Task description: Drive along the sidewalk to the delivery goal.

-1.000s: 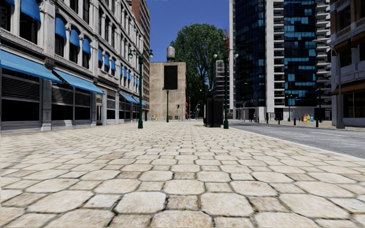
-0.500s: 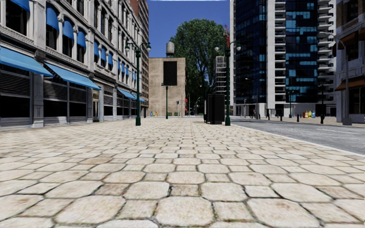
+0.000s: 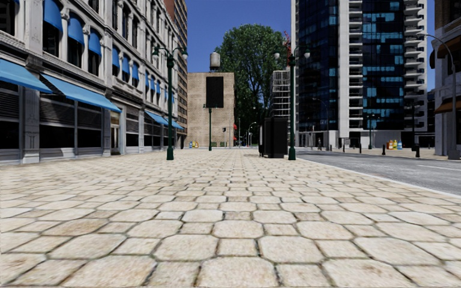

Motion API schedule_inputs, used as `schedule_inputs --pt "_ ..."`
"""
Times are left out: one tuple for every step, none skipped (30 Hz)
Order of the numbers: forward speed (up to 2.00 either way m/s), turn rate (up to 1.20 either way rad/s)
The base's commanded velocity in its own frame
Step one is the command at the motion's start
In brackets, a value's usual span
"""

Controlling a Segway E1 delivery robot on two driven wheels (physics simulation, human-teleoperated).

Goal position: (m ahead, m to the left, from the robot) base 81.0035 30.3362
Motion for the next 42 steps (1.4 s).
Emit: schedule_inputs --pt "2.0 0.0" --pt "2.0 0.0" --pt "2.0 0.0" --pt "2.0 0.0" --pt "2.0 0.0" --pt "2.0 0.0" --pt "2.0 0.0" --pt "2.0 0.0" --pt "2.0 0.0" --pt "2.0 0.0" --pt "2.0 0.0" --pt "2.0 0.0" --pt "2.0 0.0" --pt "2.0 0.0" --pt "2.0 0.0" --pt "2.0 0.0" --pt "2.0 0.0" --pt "2.0 0.0" --pt "2.0 0.0" --pt "2.0 0.0" --pt "2.0 0.0" --pt "2.0 0.0" --pt "2.0 0.0" --pt "2.0 0.0" --pt "2.0 0.0" --pt "2.0 0.0" --pt "2.0 0.0" --pt "2.0 0.0" --pt "2.0 0.0" --pt "2.0 0.0" --pt "2.0 0.0" --pt "2.0 0.0" --pt "2.0 0.0" --pt "2.0 0.0" --pt "2.0 0.0" --pt "2.0 0.0" --pt "2.0 0.0" --pt "2.0 0.0" --pt "2.0 0.0" --pt "2.0 0.0" --pt "2.0 0.0" --pt "2.0 0.0"
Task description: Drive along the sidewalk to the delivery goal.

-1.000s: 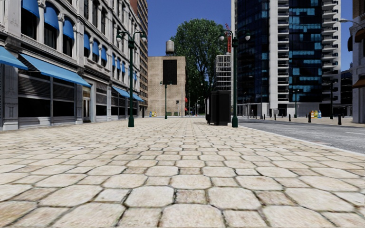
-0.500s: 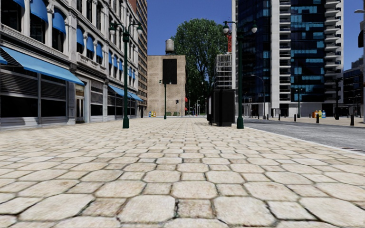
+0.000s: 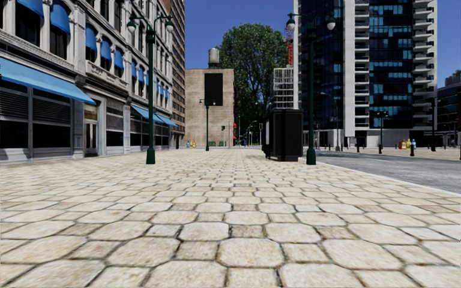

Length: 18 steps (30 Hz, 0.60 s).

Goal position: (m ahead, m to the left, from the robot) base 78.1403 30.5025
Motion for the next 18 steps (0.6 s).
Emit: schedule_inputs --pt "2.0 0.0" --pt "2.0 0.0" --pt "2.0 0.0" --pt "2.0 0.0" --pt "2.0 0.0" --pt "2.0 0.0" --pt "2.0 0.0" --pt "2.0 0.0" --pt "2.0 0.0" --pt "2.0 0.0" --pt "2.0 0.0" --pt "2.0 0.0" --pt "2.0 0.0" --pt "2.0 0.0" --pt "2.0 0.0" --pt "2.0 0.01" --pt "2.0 0.02" --pt "2.0 0.06"
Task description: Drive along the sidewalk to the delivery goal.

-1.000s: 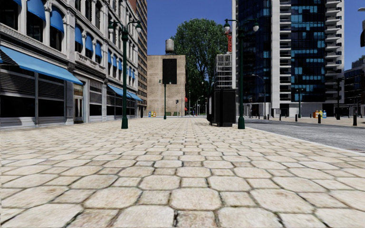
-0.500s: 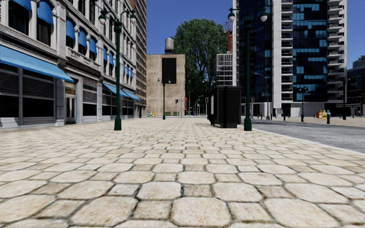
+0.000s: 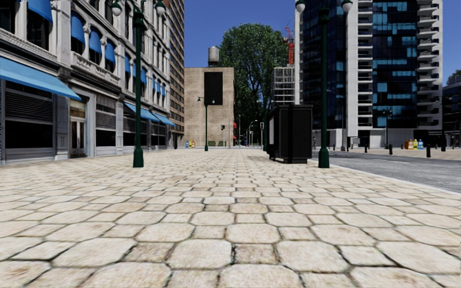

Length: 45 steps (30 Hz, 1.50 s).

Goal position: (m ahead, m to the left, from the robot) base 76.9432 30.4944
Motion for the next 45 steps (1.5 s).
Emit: schedule_inputs --pt "2.0 0.06" --pt "2.0 0.11" --pt "2.0 0.13" --pt "2.0 0.14" --pt "2.0 0.15" --pt "2.0 0.17" --pt "2.0 0.17" --pt "2.0 0.17" --pt "2.0 0.17" --pt "2.0 0.17" --pt "2.0 0.17" --pt "2.0 0.18" --pt "2.0 0.19" --pt "2.0 0.24" --pt "2.0 0.24" --pt "2.0 0.26" --pt "2.0 0.27" --pt "2.0 0.27" --pt "2.0 0.27" --pt "2.0 0.27" --pt "2.0 0.27" --pt "2.0 0.27" --pt "2.0 0.27" --pt "2.0 0.27" --pt "2.0 0.27" --pt "2.0 0.27" --pt "2.0 0.27" --pt "2.0 0.27" --pt "2.0 0.27" --pt "2.0 0.27" --pt "2.0 0.27" --pt "2.0 0.27" --pt "2.0 0.27" --pt "2.0 0.27" --pt "2.0 0.27" --pt "2.0 0.27" --pt "2.0 0.27" --pt "2.0 0.27" --pt "2.0 0.27" --pt "2.0 0.27" --pt "2.0 0.27" --pt "2.0 0.27" --pt "2.0 0.27" --pt "2.0 0.27" --pt "2.0 0.27"
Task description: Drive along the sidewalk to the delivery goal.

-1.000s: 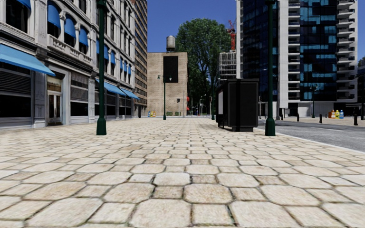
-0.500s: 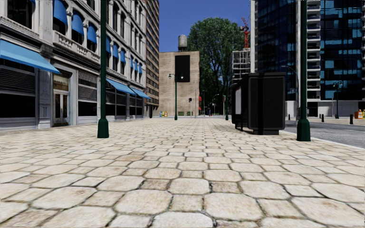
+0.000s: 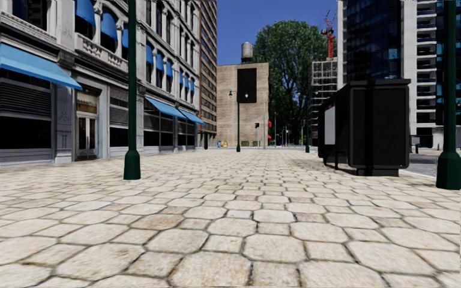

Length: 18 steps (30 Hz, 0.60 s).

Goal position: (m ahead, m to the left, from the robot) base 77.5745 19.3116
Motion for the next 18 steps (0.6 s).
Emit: schedule_inputs --pt "2.0 0.27" --pt "2.0 0.27" --pt "2.0 0.27" --pt "2.0 0.27" --pt "2.0 0.27" --pt "2.0 0.27" --pt "2.0 0.27" --pt "2.0 0.27" --pt "2.0 0.27" --pt "2.0 0.27" --pt "2.0 0.27" --pt "2.0 0.27" --pt "2.0 0.27" --pt "2.0 0.27" --pt "2.0 0.27" --pt "2.0 0.27" --pt "2.0 0.23" --pt "2.0 0.23"
